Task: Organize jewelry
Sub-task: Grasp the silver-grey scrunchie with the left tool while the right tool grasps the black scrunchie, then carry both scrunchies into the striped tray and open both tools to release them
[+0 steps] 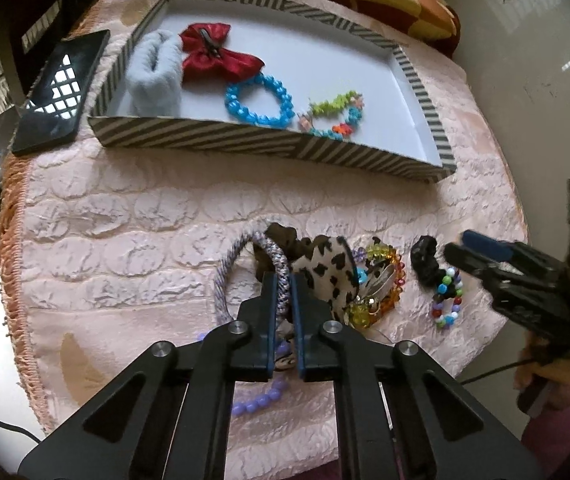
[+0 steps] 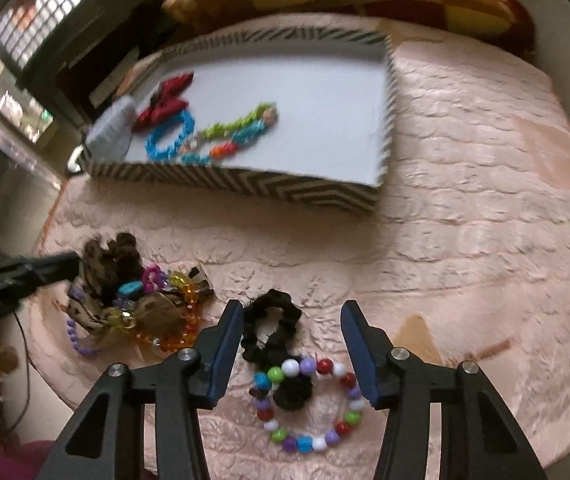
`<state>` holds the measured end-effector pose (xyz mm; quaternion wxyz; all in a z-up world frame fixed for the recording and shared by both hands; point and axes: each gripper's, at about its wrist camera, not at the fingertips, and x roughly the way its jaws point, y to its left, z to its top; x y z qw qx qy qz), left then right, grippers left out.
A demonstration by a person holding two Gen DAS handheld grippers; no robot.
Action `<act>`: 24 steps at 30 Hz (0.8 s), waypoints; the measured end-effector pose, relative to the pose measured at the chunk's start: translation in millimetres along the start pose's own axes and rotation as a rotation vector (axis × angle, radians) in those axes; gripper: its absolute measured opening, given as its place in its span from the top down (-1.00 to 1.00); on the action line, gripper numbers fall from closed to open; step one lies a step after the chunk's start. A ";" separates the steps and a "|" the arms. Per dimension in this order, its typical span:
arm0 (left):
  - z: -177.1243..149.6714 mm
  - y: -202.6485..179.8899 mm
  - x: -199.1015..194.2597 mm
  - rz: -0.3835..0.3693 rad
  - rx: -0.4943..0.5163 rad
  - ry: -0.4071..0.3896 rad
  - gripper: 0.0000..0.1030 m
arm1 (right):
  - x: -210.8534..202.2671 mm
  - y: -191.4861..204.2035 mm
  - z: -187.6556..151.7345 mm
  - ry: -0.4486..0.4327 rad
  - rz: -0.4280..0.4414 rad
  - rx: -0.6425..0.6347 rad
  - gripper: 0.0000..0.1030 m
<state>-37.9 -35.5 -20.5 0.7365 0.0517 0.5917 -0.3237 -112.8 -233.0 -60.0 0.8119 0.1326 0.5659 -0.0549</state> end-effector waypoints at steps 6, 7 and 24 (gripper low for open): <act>0.7 5.8 -10.2 0.007 -0.011 -0.022 0.88 | 4.6 1.0 3.1 -0.008 0.055 0.007 0.86; 1.0 7.1 -11.5 0.006 -0.014 -0.023 0.88 | 1.0 1.3 4.4 -0.021 0.053 0.005 0.86; 25.7 3.3 -58.6 0.007 0.005 -0.135 0.89 | -85.8 9.1 34.3 -0.235 0.151 0.036 0.88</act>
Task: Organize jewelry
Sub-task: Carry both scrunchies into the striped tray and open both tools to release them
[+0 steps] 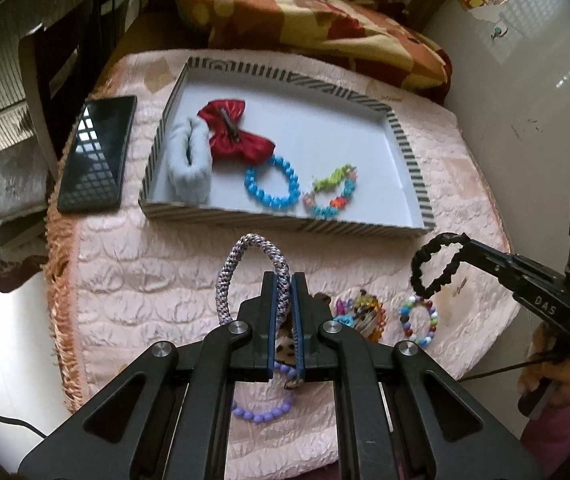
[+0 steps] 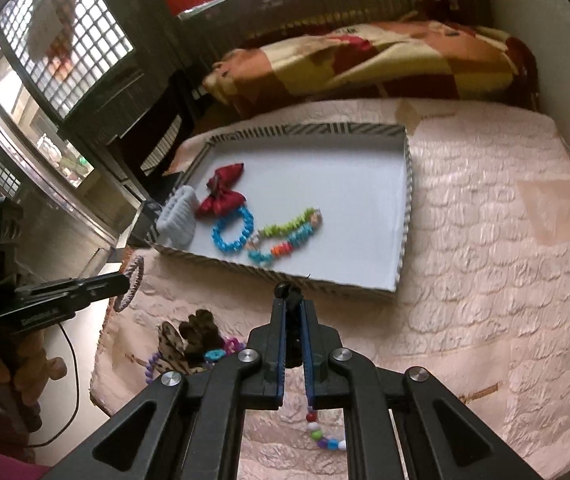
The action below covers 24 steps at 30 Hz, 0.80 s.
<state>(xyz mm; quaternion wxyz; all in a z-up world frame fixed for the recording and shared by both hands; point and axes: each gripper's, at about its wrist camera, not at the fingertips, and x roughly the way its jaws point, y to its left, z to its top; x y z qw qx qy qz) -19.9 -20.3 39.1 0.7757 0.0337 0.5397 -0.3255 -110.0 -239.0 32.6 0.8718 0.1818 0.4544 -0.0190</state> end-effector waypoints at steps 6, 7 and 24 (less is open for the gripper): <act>18.7 -9.7 -1.1 0.023 0.023 -0.027 0.89 | 4.3 0.3 11.2 -0.007 0.000 -0.004 0.88; 21.8 -11.6 -1.1 0.029 0.027 -0.032 0.89 | 5.1 -0.6 15.1 -0.011 0.000 -0.004 0.88; 115.5 -35.7 62.1 0.146 0.046 -0.047 0.89 | 69.1 -17.1 99.3 0.041 0.036 -0.063 0.87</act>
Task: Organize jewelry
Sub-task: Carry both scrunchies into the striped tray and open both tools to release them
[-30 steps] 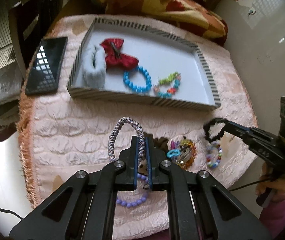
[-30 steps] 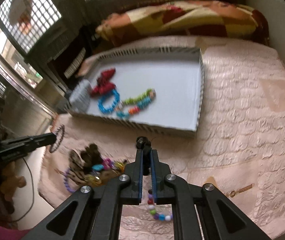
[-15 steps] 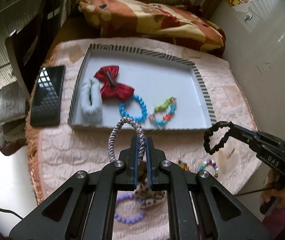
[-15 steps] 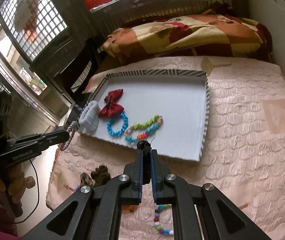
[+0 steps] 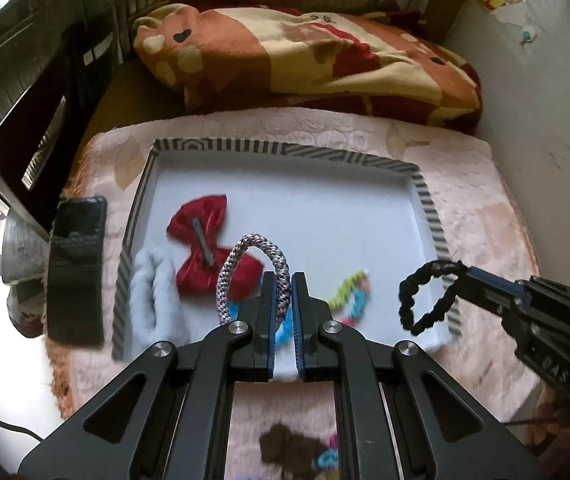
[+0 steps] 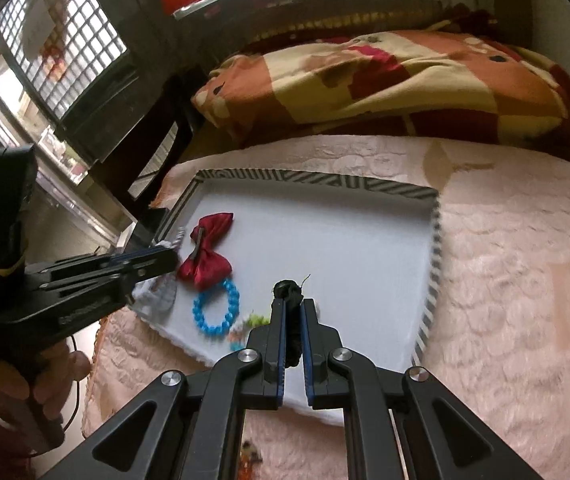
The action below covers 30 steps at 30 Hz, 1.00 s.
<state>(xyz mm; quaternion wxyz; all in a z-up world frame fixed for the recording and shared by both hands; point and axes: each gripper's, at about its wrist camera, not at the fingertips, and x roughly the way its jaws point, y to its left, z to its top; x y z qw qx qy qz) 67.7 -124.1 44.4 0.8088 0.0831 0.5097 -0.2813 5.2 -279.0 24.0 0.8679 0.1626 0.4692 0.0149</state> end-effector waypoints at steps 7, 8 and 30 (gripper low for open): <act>30.4 -1.0 42.7 0.059 -0.033 0.039 0.89 | 48.2 -14.3 25.5 0.062 0.047 -0.010 0.87; 33.6 -1.8 48.2 0.064 -0.037 0.046 0.89 | 55.6 -18.4 28.1 0.072 0.047 -0.007 0.87; 53.7 7.1 104.6 0.091 -0.055 0.145 0.52 | 64.2 -65.9 38.0 0.054 -0.010 0.112 0.22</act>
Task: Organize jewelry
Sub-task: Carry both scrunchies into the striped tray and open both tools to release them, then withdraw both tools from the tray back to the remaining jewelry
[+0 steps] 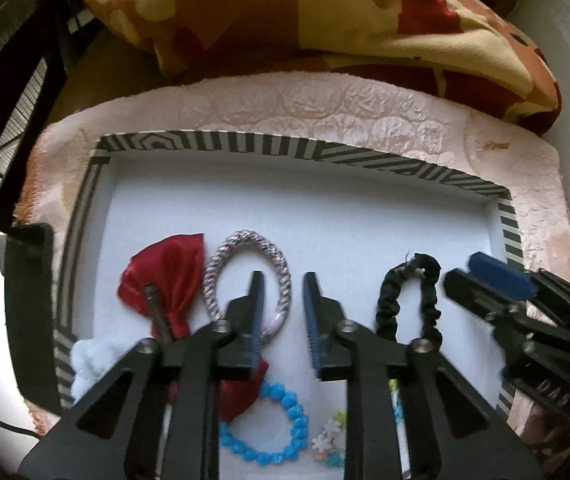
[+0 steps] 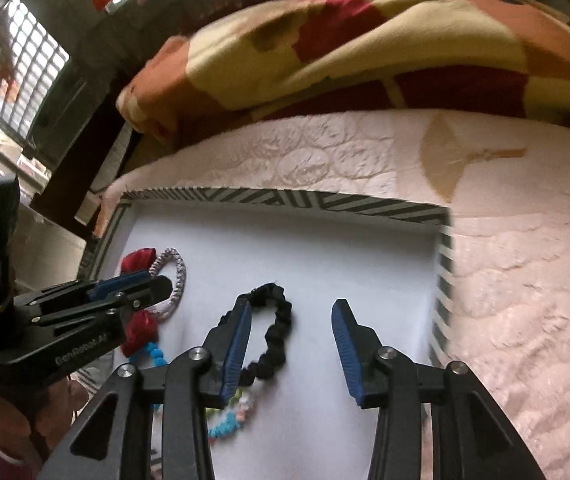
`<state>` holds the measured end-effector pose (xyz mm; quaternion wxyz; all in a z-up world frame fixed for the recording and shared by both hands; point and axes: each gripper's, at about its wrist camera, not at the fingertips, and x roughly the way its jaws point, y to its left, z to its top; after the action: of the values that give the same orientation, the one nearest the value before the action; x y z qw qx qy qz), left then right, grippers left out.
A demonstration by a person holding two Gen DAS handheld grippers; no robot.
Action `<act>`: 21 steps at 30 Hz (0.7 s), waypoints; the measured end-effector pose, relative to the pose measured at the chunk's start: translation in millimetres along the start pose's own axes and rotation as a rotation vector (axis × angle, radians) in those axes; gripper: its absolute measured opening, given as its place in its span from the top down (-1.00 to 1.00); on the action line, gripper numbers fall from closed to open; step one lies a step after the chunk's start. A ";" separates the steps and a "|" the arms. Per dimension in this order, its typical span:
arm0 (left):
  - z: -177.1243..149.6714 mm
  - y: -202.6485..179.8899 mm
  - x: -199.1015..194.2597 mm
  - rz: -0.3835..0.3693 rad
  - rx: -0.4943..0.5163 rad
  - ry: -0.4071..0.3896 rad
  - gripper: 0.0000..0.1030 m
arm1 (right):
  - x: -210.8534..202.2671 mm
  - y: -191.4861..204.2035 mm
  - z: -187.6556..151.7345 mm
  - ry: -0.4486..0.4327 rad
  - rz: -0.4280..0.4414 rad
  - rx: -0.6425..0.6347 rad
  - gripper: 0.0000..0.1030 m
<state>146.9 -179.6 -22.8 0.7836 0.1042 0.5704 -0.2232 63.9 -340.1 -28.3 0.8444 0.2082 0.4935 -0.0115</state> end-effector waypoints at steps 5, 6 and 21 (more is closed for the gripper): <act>-13.9 11.9 -24.8 -0.018 -0.008 -0.025 0.33 | -21.2 13.4 -14.0 -0.036 -0.032 -0.028 0.19; -18.5 15.0 -31.1 -0.014 -0.011 -0.032 0.33 | -22.9 15.9 -16.2 -0.038 -0.035 -0.028 0.18; -83.0 17.8 -76.6 0.052 -0.036 -0.091 0.33 | -53.4 54.0 -60.5 -0.055 -0.073 -0.052 0.17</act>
<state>65.8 -111.6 20.4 0.8161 0.0947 0.5350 -0.1968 -1.5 -278.8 9.1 0.8618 0.1675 0.4775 -0.0354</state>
